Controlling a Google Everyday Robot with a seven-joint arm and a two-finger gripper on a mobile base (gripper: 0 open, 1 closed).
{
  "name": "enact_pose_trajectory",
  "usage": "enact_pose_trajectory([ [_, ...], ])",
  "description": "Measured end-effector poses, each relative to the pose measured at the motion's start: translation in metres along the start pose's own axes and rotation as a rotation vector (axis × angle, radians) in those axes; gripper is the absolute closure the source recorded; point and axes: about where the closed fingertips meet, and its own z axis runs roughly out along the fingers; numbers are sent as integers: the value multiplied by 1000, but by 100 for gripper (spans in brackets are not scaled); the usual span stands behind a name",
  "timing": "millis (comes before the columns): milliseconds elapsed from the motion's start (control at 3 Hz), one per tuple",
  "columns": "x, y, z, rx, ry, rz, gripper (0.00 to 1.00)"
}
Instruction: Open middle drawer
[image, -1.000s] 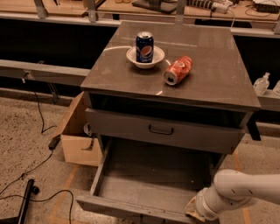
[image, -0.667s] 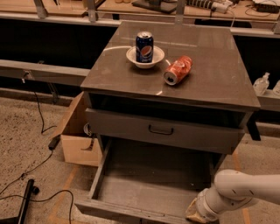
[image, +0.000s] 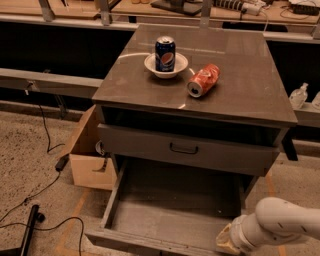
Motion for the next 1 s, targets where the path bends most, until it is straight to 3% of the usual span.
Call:
enact_pose_trajectory([
  [333,-16,-21,-68,209,-101,-7,100],
  [667,-20,-29,-117,312,-136,-21,100],
  [1000,-17,-27,-116,311,-133,-16,81],
])
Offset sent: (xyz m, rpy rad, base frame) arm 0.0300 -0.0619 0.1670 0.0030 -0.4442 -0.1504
